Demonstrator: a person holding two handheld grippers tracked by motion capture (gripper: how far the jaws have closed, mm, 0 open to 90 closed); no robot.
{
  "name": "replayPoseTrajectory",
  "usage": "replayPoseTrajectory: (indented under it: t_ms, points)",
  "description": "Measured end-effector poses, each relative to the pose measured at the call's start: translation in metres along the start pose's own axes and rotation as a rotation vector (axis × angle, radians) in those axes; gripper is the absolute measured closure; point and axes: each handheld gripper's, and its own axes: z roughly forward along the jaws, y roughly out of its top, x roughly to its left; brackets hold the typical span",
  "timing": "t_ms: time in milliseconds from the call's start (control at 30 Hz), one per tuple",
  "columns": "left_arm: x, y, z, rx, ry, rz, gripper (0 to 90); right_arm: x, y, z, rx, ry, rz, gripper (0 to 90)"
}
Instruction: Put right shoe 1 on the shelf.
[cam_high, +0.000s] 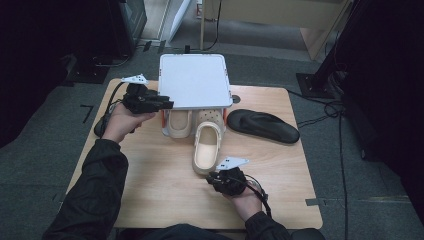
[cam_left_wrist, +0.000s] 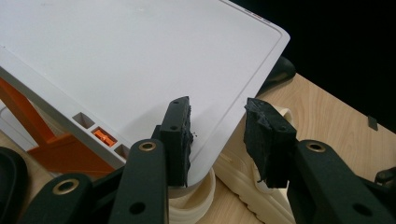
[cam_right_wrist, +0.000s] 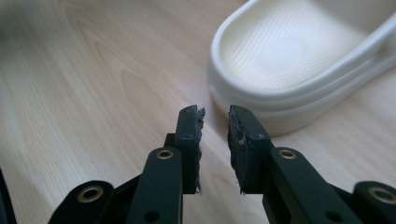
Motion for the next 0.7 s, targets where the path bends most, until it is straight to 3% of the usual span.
replayPoseTrajectory:
  t_ms: [100, 267, 367, 400, 500, 700]
  points:
    - [0.0, 0.0, 0.0, -0.001, 0.0, 0.0, 62.1, 0.002, -0.001, 0.009, 0.017, 0.016, 0.003, 73.1]
    - [0.0, 0.0, 0.0, -0.001, -0.001, 0.0, 62.1, -0.002, -0.001, 0.02, 0.029, -0.007, 0.005, 72.7]
    - [0.0, 0.0, 0.0, -0.004, -0.004, -0.003, 62.1, -0.005, 0.0, 0.02, 0.03, 0.0, 0.029, 73.1]
    - [0.0, 0.0, 0.0, -0.004, -0.004, -0.002, 62.1, -0.006, 0.0, 0.019, 0.023, -0.026, 0.025, 72.5]
    - [0.0, 0.0, 0.0, -0.003, -0.004, -0.002, 62.1, -0.012, 0.002, 0.017, 0.01, -0.036, 0.05, 71.5]
    - [0.001, 0.0, 0.0, -0.004, -0.005, -0.003, 62.1, -0.013, 0.005, 0.016, -0.013, -0.039, 0.046, 72.1]
